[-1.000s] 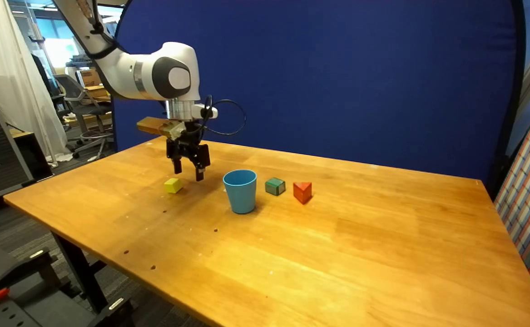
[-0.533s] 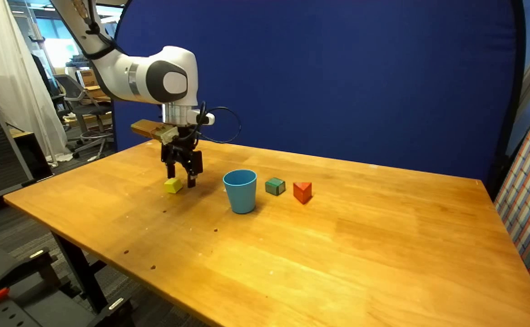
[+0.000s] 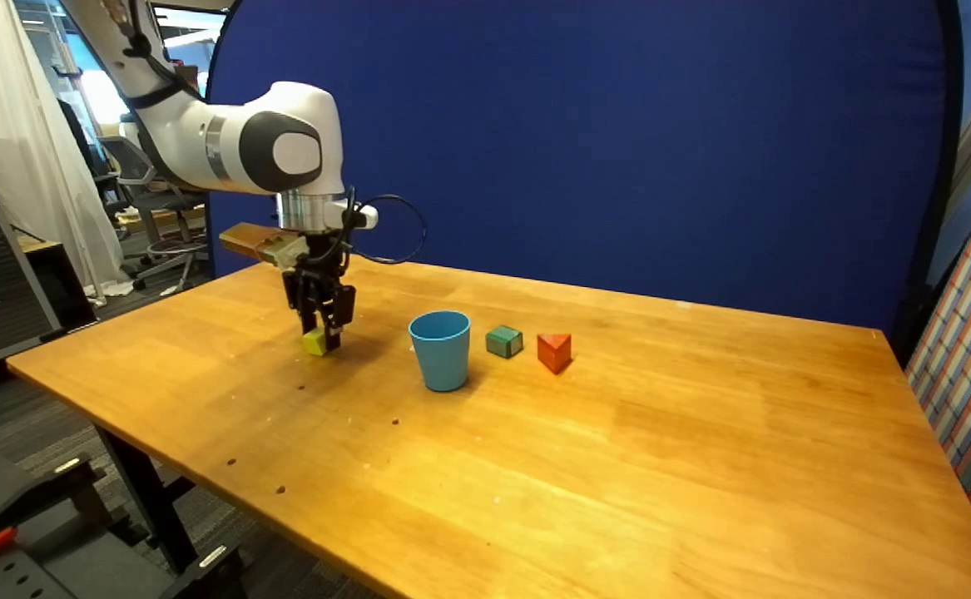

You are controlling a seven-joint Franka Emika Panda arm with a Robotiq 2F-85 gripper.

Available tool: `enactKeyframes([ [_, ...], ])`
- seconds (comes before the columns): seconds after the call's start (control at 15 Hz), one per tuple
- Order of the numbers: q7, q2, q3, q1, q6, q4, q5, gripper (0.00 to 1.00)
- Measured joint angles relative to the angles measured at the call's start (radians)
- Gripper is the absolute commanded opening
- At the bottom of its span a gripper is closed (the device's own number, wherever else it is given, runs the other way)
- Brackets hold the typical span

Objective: Put the yellow block in the blue cup

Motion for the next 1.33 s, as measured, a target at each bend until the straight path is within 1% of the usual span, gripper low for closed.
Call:
enactKeyframes([
  [0.13, 0.001, -0.01, -0.013, 0.008, 0.03, -0.019, 0.0, 0.12],
  [0.2, 0.005, -0.02, -0.021, 0.01, 0.043, -0.029, -0.001, 0.14],
  [0.33, 0.024, -0.055, -0.045, 0.013, 0.076, -0.055, -0.002, 0.14],
  [0.53, 0.093, -0.161, -0.117, 0.018, 0.116, -0.111, -0.041, 0.14],
  [0.67, 0.161, -0.252, -0.177, 0.019, 0.119, -0.149, -0.105, 0.14],
  [0.87, 0.285, -0.371, -0.253, 0.014, 0.117, -0.198, -0.24, 0.14],
  [1.0, 0.365, -0.419, -0.271, -0.005, 0.116, -0.224, -0.322, 0.14],
  [1.2, 0.445, -0.44, -0.269, -0.046, 0.115, -0.255, -0.399, 0.15],
  [1.27, 0.459, -0.438, -0.266, -0.056, 0.115, -0.263, -0.409, 0.61],
  [1.33, 0.466, -0.435, -0.264, -0.064, 0.115, -0.27, -0.41, 0.63],
])
